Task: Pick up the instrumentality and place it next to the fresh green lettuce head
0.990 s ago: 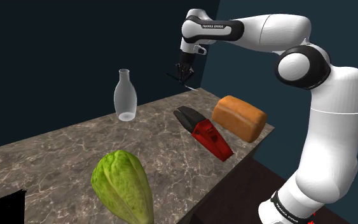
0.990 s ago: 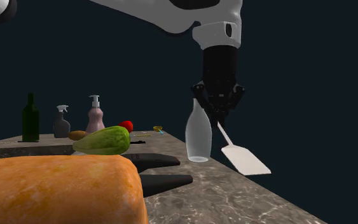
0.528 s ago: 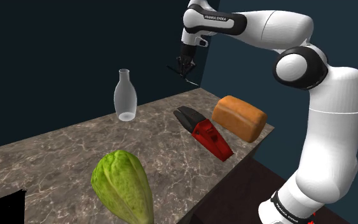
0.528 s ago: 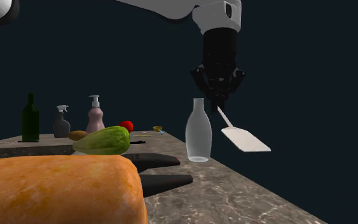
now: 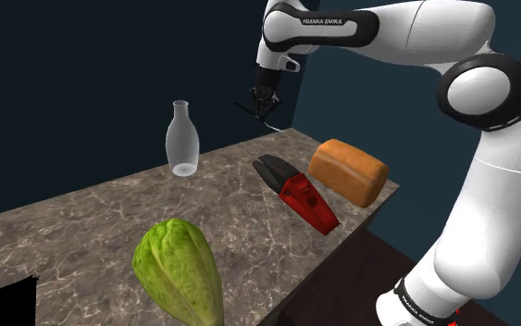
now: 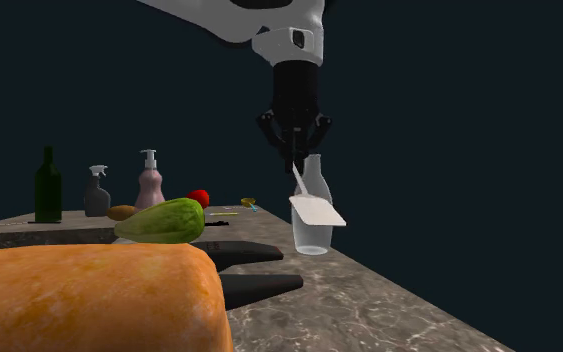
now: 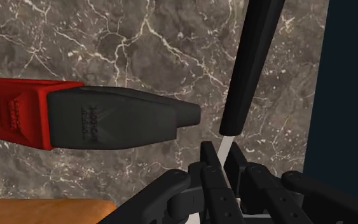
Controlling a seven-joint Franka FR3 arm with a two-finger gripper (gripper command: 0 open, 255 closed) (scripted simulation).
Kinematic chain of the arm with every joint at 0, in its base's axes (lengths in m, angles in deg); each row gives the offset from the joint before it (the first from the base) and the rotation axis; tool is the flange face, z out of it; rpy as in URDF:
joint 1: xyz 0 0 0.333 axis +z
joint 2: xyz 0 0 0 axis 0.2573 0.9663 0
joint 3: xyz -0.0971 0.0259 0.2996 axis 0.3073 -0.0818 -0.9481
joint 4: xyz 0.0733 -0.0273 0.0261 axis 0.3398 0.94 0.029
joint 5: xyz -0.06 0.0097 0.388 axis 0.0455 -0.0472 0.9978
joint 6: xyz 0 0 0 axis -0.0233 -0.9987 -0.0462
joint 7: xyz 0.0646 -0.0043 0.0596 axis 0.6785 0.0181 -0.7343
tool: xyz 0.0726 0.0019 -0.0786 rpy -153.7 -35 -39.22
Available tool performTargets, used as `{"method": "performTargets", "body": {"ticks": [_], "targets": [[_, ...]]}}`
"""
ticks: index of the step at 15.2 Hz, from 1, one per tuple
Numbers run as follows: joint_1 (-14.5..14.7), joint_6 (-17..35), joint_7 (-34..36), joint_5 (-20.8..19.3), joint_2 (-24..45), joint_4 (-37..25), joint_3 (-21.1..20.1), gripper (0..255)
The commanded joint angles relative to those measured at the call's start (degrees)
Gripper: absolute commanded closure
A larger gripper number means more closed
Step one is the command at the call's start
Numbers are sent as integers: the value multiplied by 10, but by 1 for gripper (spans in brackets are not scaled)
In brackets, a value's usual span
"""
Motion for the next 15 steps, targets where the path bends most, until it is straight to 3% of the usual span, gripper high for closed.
{"method": "performTargets", "body": {"ticks": [1, 8, 15], "targets": [[12, 10, 21, 2, -27, 35, -8, 255], [54, 38, 96, 9, -97, 128, -42, 255], [97, 54, 178, 18, -141, 181, -83, 255]]}}
